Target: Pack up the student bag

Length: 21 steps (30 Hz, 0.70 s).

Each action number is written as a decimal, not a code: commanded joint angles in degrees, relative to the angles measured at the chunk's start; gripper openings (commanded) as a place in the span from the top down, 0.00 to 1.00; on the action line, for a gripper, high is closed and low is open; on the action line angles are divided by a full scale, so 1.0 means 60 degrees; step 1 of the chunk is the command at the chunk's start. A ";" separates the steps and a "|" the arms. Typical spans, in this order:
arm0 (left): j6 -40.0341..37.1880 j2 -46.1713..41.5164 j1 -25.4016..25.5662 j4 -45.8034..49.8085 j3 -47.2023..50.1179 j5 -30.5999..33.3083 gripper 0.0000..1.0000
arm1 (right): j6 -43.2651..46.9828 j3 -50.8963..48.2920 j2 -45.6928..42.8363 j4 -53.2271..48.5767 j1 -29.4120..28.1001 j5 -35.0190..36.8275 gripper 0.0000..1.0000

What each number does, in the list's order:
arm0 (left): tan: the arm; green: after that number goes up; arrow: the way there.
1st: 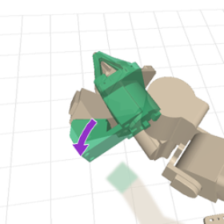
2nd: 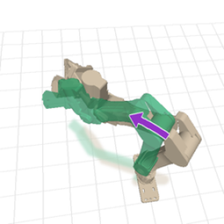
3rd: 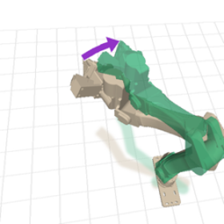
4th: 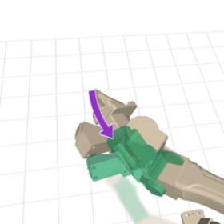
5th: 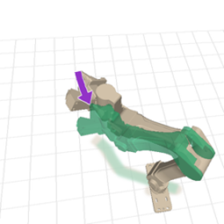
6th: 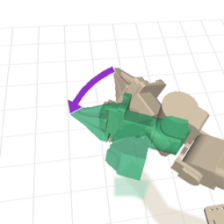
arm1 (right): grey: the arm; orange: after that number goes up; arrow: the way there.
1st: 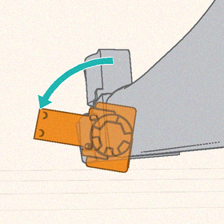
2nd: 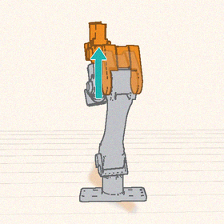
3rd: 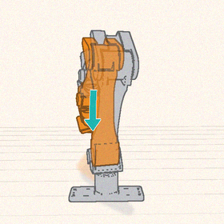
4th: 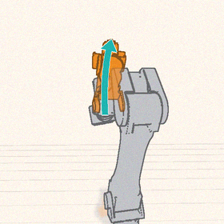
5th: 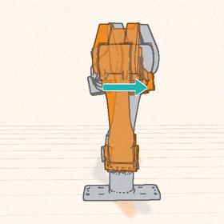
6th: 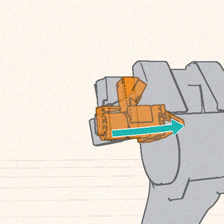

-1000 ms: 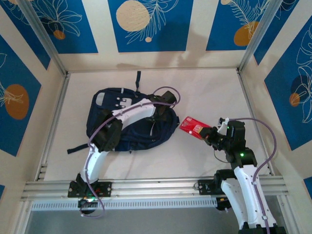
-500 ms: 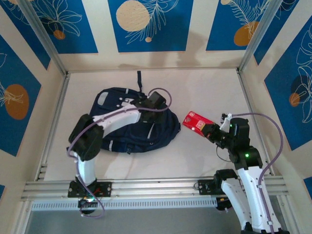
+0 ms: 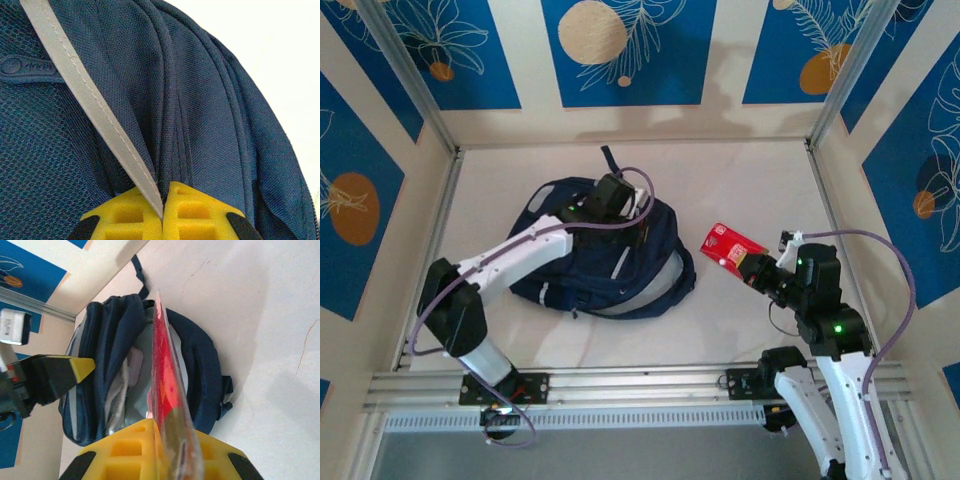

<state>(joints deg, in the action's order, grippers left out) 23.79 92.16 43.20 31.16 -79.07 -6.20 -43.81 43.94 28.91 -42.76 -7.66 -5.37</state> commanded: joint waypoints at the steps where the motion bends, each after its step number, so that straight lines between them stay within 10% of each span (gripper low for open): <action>1: -0.0610 -0.0996 -0.0089 -0.0280 -0.0504 -0.1378 1.00 | 0.0083 0.0106 -0.0086 0.0150 -0.0069 -0.0285 0.98; 21: 0.0634 -0.2242 -0.2329 -0.0467 -0.1032 -0.5472 1.00 | -0.1001 -0.1389 0.0053 0.2578 -0.0115 -0.4304 0.97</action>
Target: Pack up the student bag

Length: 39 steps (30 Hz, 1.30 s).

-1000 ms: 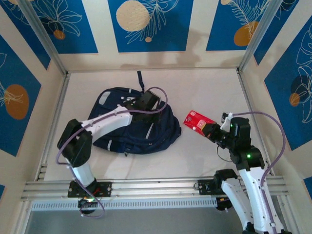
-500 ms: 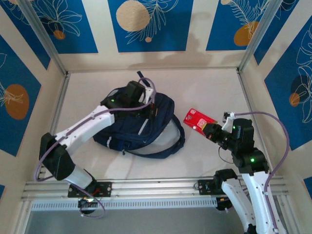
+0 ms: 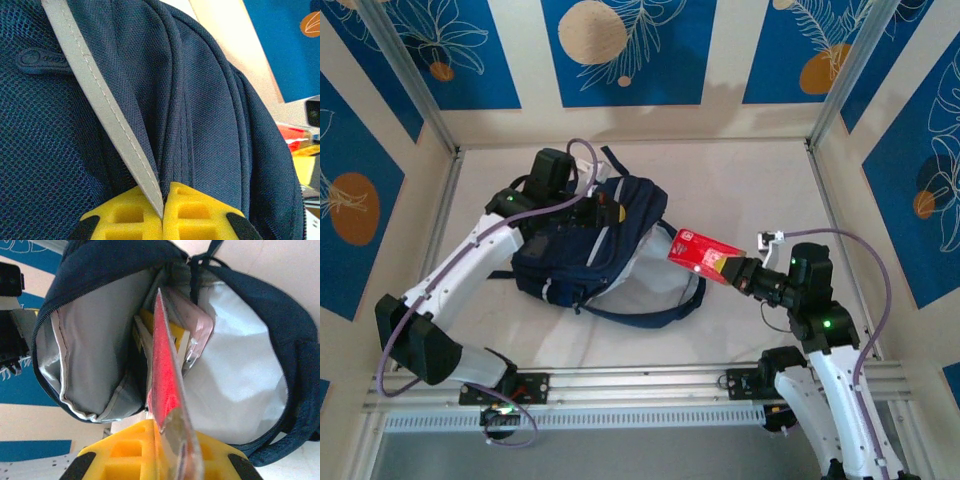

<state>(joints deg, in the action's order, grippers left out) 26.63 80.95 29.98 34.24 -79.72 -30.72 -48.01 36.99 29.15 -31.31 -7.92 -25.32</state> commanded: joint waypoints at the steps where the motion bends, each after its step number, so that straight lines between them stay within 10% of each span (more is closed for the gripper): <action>1: 0.0161 -0.0388 -0.0140 -0.0950 -0.0988 -0.1424 1.00 | -0.0355 -0.0315 0.0019 0.0809 -0.0071 -0.1132 0.96; 17: -0.0143 -0.0514 -0.0471 -0.0413 -0.1682 -0.1516 1.00 | -0.0621 -0.0529 0.0924 0.2465 -0.1425 -0.1679 0.96; 39: 0.1161 -0.0862 -0.0500 -0.2473 -0.0452 -0.1721 1.00 | -0.1483 0.0380 0.5429 0.6561 -0.5797 0.3591 0.97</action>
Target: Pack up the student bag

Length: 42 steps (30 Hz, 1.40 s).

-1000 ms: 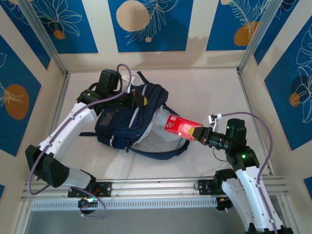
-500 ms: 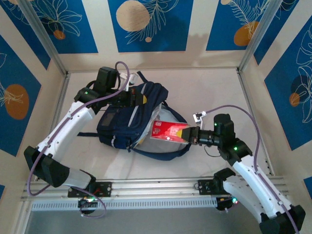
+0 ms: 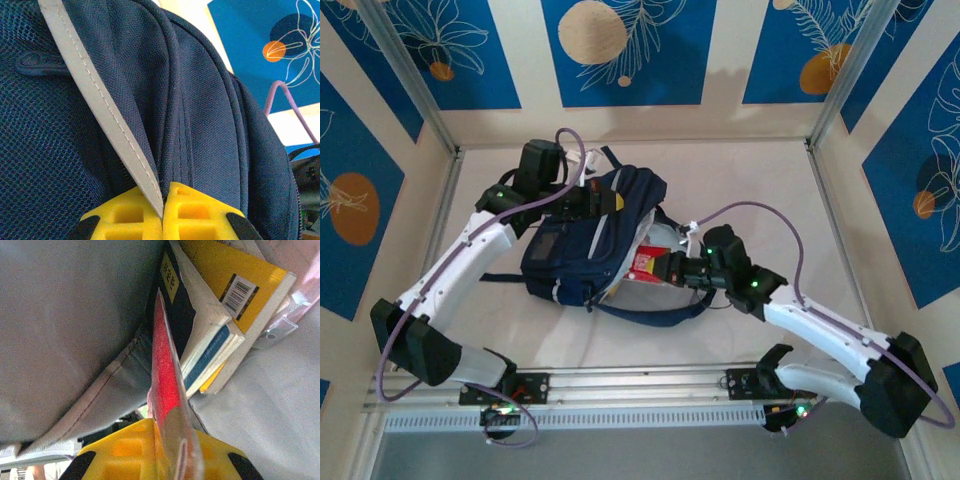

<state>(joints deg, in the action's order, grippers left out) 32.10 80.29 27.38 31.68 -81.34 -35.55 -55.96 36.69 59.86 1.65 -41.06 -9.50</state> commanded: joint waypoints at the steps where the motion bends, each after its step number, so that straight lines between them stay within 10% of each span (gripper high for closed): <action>1: 0.0355 -0.0753 -0.0065 -0.2193 -0.0121 -0.0969 1.00 | -0.0220 0.0506 0.0504 0.1065 -0.0379 0.1253 0.97; 10: 0.0822 -0.0923 -0.0083 -0.3011 0.0183 -0.0989 1.00 | -0.2387 0.0808 0.2934 0.4092 -0.0963 0.2190 0.91; 21: 0.1259 -0.0851 -0.0175 -0.3591 0.0153 -0.0956 1.00 | -0.2611 0.3330 0.5873 0.3181 -0.2108 0.2998 0.85; 42: 0.3497 -0.0982 -0.0614 -0.6453 0.0976 -0.1632 1.00 | -0.2976 0.3948 0.9051 0.6408 -0.1493 -0.0014 0.69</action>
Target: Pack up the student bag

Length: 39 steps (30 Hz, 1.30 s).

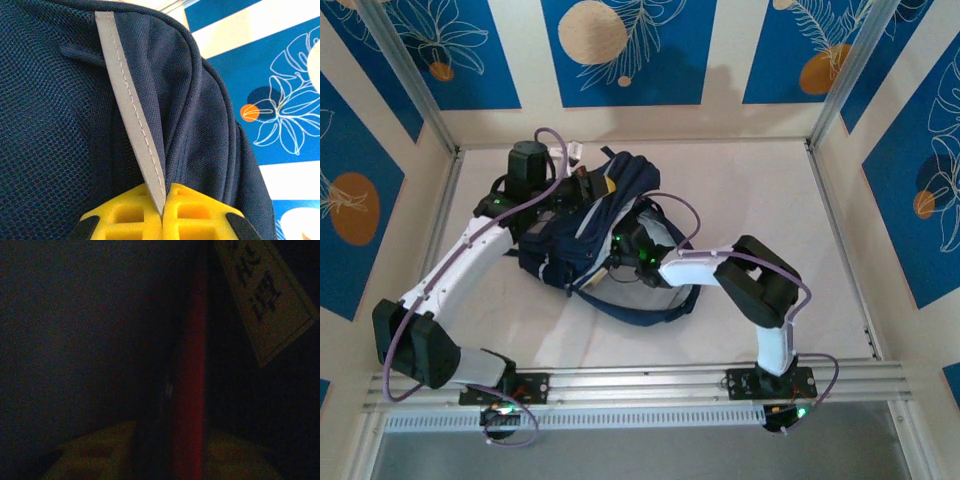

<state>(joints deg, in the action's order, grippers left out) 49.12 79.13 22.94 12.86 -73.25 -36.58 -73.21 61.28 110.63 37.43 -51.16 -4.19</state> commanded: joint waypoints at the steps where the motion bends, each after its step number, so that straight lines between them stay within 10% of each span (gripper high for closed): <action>1: 0.0701 -0.0855 0.0075 -0.3380 -0.0320 -0.1449 1.00 | -0.0143 -0.0283 0.0583 0.0703 0.0290 -0.0927 0.69; 8: 0.1224 -0.1265 -0.0291 -0.4044 0.0140 -0.1275 1.00 | -0.1246 -0.1183 0.0489 0.2925 0.0960 -0.1270 0.71; 18: 0.3972 -0.0367 -0.0293 -0.7832 0.0406 -0.1742 1.00 | -0.1753 0.1761 0.1221 -0.2911 0.0746 -0.1712 0.74; 26: 0.4425 -0.0160 -0.0293 -0.8431 0.0232 -0.1723 1.00 | -0.1905 0.2587 0.2194 -0.2089 0.0641 -0.2635 0.45; 39: 0.3059 -0.0862 -0.0884 -0.6998 0.1177 -0.1543 1.00 | -0.0292 -0.0045 -0.0848 -0.0943 0.0976 -0.2467 0.12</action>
<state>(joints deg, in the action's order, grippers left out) 70.65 79.07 19.42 -18.46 -64.75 -44.80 -75.81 65.34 108.81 28.62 -45.60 -18.17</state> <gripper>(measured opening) 0.043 0.873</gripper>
